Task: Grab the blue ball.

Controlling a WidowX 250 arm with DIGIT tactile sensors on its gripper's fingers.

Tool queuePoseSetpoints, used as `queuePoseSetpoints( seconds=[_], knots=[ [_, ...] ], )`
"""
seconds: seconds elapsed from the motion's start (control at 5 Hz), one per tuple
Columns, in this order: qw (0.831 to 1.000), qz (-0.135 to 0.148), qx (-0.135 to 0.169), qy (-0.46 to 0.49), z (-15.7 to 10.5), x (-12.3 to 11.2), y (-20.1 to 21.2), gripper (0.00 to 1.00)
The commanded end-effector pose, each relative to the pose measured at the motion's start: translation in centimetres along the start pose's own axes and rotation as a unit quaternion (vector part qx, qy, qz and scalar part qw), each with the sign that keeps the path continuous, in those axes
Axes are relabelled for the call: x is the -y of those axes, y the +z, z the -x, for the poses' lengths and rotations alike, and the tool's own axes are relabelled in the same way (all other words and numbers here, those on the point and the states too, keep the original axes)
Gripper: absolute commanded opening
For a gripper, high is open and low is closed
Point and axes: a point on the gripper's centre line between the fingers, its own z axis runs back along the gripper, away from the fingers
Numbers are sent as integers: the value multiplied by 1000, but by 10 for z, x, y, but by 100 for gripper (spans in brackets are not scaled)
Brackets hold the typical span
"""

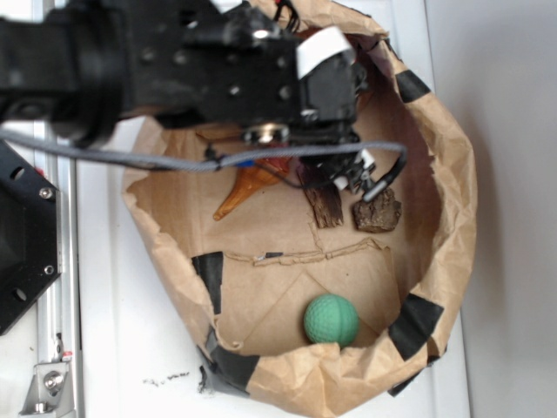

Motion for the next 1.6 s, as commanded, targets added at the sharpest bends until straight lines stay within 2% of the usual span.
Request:
queuePoseSetpoints(
  seconds=[0.0,0.6,0.8,1.4],
  knots=[
    [999,0,19,26,-35,-10,-2,100],
    [1000,-9,13,-6,-37,-18,-26,100],
    [1000,-9,14,-3,-39,-19,-29,0],
    [1000,-3,16,-20,-37,-15,-23,0]
  ],
)
